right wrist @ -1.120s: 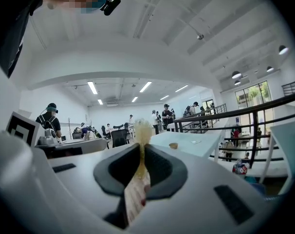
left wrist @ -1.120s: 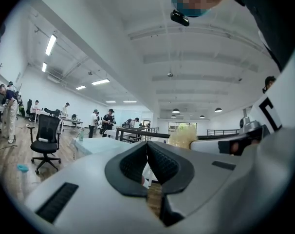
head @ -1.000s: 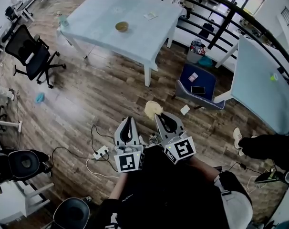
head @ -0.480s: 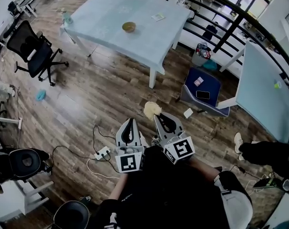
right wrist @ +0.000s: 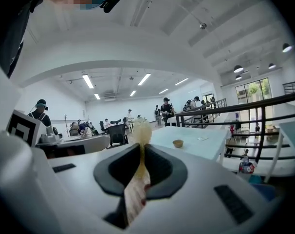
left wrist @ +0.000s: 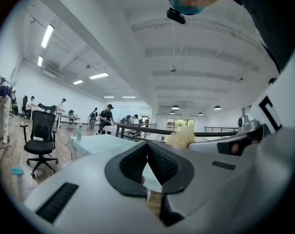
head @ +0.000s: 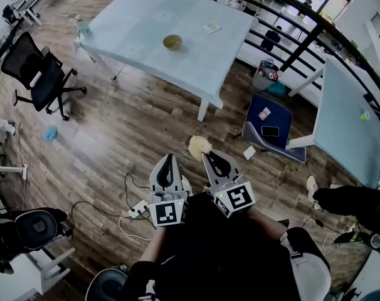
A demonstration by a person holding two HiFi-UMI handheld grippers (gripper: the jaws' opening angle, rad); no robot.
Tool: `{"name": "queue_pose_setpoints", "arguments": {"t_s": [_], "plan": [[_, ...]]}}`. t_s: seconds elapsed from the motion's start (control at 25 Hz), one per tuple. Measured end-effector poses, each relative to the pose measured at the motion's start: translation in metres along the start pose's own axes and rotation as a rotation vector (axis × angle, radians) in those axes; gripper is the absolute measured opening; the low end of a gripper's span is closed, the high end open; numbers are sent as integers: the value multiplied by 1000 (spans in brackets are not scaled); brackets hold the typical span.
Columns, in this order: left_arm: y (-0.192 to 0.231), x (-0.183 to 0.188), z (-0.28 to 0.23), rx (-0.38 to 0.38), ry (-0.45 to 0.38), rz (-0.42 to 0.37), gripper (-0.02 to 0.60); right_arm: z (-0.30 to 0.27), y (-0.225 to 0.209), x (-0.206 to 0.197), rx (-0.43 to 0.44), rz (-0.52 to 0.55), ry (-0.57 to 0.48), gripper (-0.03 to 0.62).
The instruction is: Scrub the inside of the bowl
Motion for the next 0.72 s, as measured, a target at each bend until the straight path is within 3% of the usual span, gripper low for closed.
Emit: {"name": "queue_pose_setpoints", "arguments": {"t_s": [0.2,0.72], "plan": [[34,2,-26,-23,21,8,14,-41,3,10,-35,1,-9,38],[140,34,-68,-73,-26,-13,14,-146,51,28,-61,12,-41,38]]}}
Point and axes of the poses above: the fingertips, and each gripper's own axes: z backward along the fingers, y to its left, x out of its top, the point moved 1 cm from there along z, backward along the fingers
